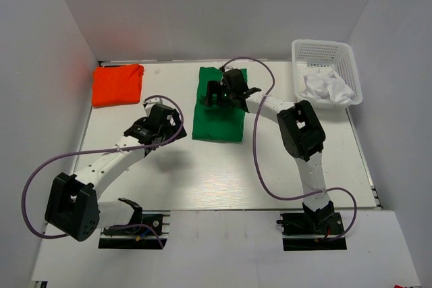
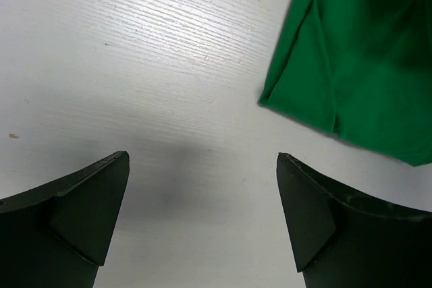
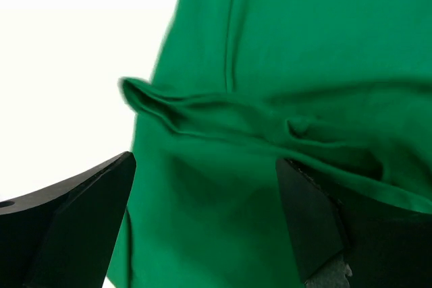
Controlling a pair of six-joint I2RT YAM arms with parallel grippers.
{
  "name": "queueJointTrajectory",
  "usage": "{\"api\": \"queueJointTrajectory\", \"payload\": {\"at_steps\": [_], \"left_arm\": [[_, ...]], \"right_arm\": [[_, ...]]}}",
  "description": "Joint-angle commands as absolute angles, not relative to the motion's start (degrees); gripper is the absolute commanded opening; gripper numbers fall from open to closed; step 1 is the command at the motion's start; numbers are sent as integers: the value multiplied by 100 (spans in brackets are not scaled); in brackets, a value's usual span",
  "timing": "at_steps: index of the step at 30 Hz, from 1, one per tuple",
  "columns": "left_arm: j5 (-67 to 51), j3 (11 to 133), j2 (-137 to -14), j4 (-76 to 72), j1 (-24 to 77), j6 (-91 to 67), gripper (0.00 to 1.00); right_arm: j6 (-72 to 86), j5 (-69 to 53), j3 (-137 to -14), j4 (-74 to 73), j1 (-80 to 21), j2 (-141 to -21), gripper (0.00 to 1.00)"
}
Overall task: Fold and stack the t-shirts
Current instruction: Fold the folded rectangular tshirt in 1/3 of the way, then grab one side of the 2/3 rectangular tshirt with both arms
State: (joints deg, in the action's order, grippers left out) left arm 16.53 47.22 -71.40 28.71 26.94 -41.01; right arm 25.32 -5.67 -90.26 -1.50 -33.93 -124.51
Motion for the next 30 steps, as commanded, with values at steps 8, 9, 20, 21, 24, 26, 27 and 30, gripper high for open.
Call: {"api": "queueJointTrajectory", "payload": {"at_steps": [8,9,20,21,24,26,27,30], "left_arm": [[1030,4737,-7400,2347,2733,-3701,100],[941,4737,-7461,2260,2733,-3631,100],[132,4799,-8472,1134,2733,-3146,86],[80,4799,-8560,1055,2733,-3146,81],[-44,4913,-8929,993,2733,-3015,69],[-201,4966,-9165,932,2733,-3015,65],[-202,4966,-9219,932,2733,-3015,62],[-202,5019,-9325,800,2786,-3015,60]], "right_arm": [[2215,88,-9318,280,-3226,-11814,90],[2180,79,-8960,368,-3217,-11691,90],[2180,308,-5935,-641,-3085,-9135,90],[2206,290,-5689,-607,-3085,-9045,90],[2189,70,-5240,-387,-3085,-8789,90],[2206,-254,-5125,-238,-3076,-8798,90],[2189,-333,-5133,-194,-3067,-8876,90],[2101,-473,-5159,-106,-3067,-9218,90]]}}
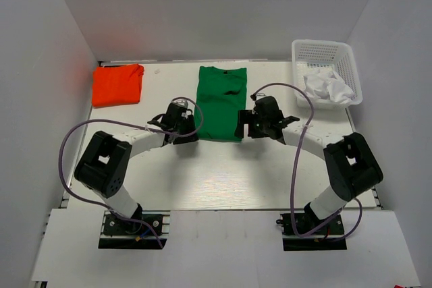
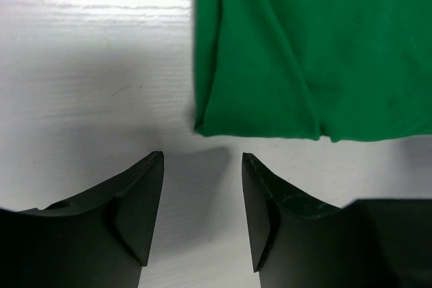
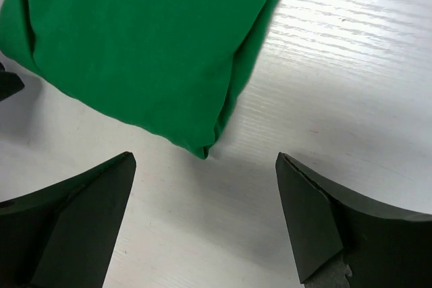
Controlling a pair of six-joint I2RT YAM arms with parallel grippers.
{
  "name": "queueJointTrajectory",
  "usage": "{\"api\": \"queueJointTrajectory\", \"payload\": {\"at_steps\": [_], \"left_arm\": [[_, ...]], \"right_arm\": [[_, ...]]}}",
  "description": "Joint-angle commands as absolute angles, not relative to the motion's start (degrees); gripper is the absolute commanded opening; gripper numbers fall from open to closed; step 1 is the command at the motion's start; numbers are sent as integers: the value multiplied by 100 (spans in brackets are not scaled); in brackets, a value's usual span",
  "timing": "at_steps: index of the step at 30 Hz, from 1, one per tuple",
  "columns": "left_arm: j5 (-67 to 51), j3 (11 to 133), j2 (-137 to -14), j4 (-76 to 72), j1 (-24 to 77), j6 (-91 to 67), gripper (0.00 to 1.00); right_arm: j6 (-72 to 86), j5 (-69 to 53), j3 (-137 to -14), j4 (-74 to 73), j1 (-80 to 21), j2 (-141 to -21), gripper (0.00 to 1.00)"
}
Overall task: Fold and stack the t-shirts
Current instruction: Grab one side of the 2/3 rectangular tshirt with both arms
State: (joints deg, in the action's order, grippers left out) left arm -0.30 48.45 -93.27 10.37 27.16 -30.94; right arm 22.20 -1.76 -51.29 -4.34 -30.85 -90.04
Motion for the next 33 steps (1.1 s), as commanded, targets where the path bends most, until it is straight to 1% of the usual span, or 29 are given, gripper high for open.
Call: {"api": "queueJointTrajectory", "payload": {"at_steps": [1,3,7,9,10,12,13,14,15,16,17,18,19,21,22,29,32,33], "left_arm": [[-202,4966,-9325,800,2786,-3015,60],[-97,4966,-9396,800,2786,-3015,59],[96,5080,-9632,800,2786,-2874,59],[97,5080,-9721,730,2786,-2804,48],[97,5080,-9808,677,2786,-2743,48],[44,5080,-9870,563,2786,-2673,40],[-8,5080,-9870,510,2786,-2585,35],[-9,5080,-9922,431,2786,-2532,27],[-9,5080,-9923,431,2786,-2531,21],[-78,5080,-9923,352,2786,-2470,15],[-79,5080,-9923,352,2786,-2418,4],[-79,5080,-9923,352,2786,-2417,0],[-79,5080,-9923,352,2786,-2417,0],[-79,5142,-9871,412,2786,-2417,0],[-131,5089,-9801,474,2786,-2469,0],[-466,4080,-8588,325,2838,-2777,0],[-913,3676,-8080,396,2891,-2882,0],[-1236,3604,-7947,465,2892,-2961,0]], "right_arm": [[2083,-483,-5168,-62,-3076,-9289,90],[2039,-449,-5168,219,-3076,-9491,90],[2030,-447,-5291,290,-3068,-9825,89],[1986,-571,-5335,316,-3076,-9984,86],[1986,-510,-5352,316,-3085,-10080,84],[1969,-466,-5396,238,-3076,-10142,81],[1969,-457,-5423,211,-3085,-10177,78],[1943,-492,-5432,185,-3059,-10239,75],[1925,-518,-5440,176,-3067,-10239,72],[1951,-519,-5449,167,-3085,-10231,60],[1969,-519,-5414,167,-3085,-10213,52],[1995,-579,-5397,176,-3094,-10161,42],[2047,-589,-5396,167,-3120,-10125,19],[2048,-624,-5283,106,-3111,-9898,3],[2065,-615,-5256,36,-3111,-9836,0],[1855,-1010,-4949,-675,-3120,-8922,0],[1802,-1256,-4747,-782,-3164,-8658,0],[1767,-1440,-4624,-834,-3181,-8544,0]]}}
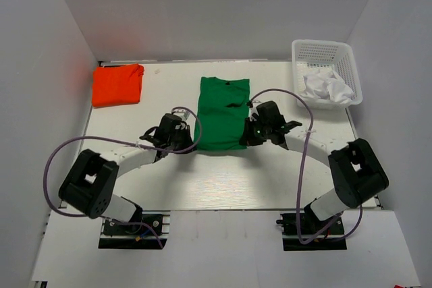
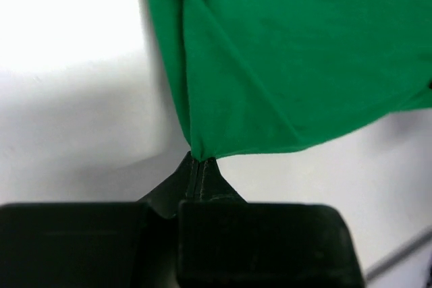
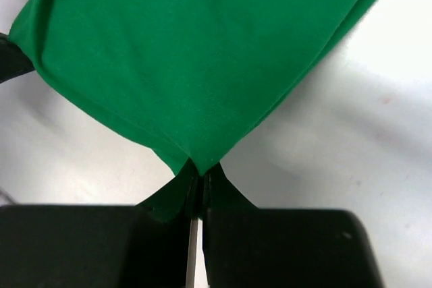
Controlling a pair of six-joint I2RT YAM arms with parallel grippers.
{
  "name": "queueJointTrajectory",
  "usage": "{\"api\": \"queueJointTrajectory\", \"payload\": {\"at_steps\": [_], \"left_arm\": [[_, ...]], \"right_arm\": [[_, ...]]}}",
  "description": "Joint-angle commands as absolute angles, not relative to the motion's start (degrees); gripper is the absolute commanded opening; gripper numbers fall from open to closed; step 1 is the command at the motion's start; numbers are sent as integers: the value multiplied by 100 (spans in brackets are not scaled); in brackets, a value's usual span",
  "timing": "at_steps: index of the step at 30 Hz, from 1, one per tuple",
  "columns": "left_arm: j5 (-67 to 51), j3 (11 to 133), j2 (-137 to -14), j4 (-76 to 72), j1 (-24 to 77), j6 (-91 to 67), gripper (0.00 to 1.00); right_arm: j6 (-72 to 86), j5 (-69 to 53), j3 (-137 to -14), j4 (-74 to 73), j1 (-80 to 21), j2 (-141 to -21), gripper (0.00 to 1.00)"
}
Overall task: Fold and stack the t-shirts
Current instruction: Grab one side of the 2/3 rectangular tshirt with both arms, then fold the long partially folded tshirt into a neat square
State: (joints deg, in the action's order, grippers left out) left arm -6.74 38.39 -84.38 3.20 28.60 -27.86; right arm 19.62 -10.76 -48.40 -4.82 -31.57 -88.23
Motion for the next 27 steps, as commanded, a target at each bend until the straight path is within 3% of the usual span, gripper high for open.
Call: {"api": "queueJointTrajectory", "payload": {"at_steps": [1,7,13,27], "left_arm": [[-1387,3543,-7806,553,2953,-2962,0],[-2144,3165,-6216,1178,3129,-3103,0],[-2153,3261,-5458,1344,3129,-3164,0],[24,4006,-5527,659,3023,-3463,0]], "right_arm": [[1732,-1520,-4597,-905,-3182,-8491,0],[1573,-2004,-4465,-1626,-3375,-7595,0],[1617,-2021,-4641,-1784,-3375,-6830,0],[2013,-1415,-5668,-1617,-2962,-7347,0]]}}
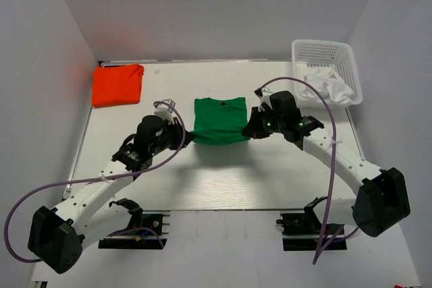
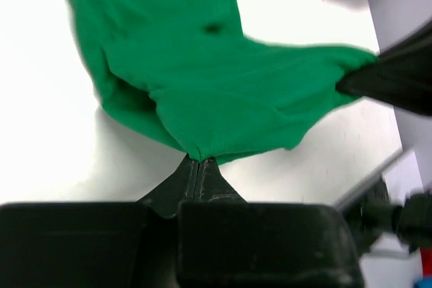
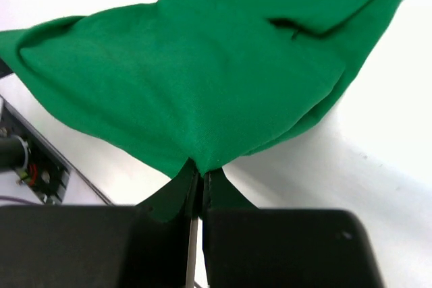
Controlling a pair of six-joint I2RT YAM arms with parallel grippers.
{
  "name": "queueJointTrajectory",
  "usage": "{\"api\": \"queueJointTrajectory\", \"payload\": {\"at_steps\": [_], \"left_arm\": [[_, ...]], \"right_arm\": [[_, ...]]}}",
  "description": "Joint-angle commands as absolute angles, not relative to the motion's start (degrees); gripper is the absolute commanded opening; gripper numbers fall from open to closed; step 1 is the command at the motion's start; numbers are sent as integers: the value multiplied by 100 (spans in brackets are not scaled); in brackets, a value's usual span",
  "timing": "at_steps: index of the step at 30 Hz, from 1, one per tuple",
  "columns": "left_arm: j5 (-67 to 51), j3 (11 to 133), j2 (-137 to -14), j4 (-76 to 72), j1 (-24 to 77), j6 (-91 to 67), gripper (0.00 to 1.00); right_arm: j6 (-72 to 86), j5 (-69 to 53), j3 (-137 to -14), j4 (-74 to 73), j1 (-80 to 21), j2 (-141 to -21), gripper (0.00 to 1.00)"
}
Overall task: Fold and stack the t-shirts
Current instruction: Fold the long partially folded tshirt into a neat square
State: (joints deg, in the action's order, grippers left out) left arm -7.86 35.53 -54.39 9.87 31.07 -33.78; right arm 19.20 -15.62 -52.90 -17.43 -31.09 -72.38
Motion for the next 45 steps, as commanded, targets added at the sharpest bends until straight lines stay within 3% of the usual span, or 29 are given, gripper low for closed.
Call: {"api": "queueJointTrajectory", "payload": {"at_steps": [1,15,35,40,41,42,43,44,45], "left_arm": [[113,4095,-5624,659,3023,-3463,0],[1590,5642,-7636,853,2971,-3410,0],[1416,7523,-10238,738,2277,-3341,0],[1055,8128,-11038,844,2110,-3287,1],[1055,8208,-11143,922,2109,-3287,10],[1055,8287,-11240,923,2057,-3287,22],[1055,8427,-11389,975,2004,-3287,41],[1055,8490,-11391,976,2004,-3287,99],[1055,8629,-11469,1036,1952,-3287,100]], "right_arm": [[1995,-1424,-5773,-1617,-2892,-7382,0],[1978,-2091,-6873,-1783,-2250,-8665,0],[2030,-3392,-8867,-1574,-1591,-11214,0],[2162,-3208,-9228,-1380,-1529,-11865,3],[2145,-3191,-9263,-1336,-1538,-11978,40],[2118,-3164,-9429,-1223,-1512,-12032,54],[2022,-3181,-9518,-1196,-1538,-12137,64],[1995,-3156,-9597,-1178,-1538,-12277,89],[1943,-3155,-9833,-1308,-1547,-12348,91]]}}
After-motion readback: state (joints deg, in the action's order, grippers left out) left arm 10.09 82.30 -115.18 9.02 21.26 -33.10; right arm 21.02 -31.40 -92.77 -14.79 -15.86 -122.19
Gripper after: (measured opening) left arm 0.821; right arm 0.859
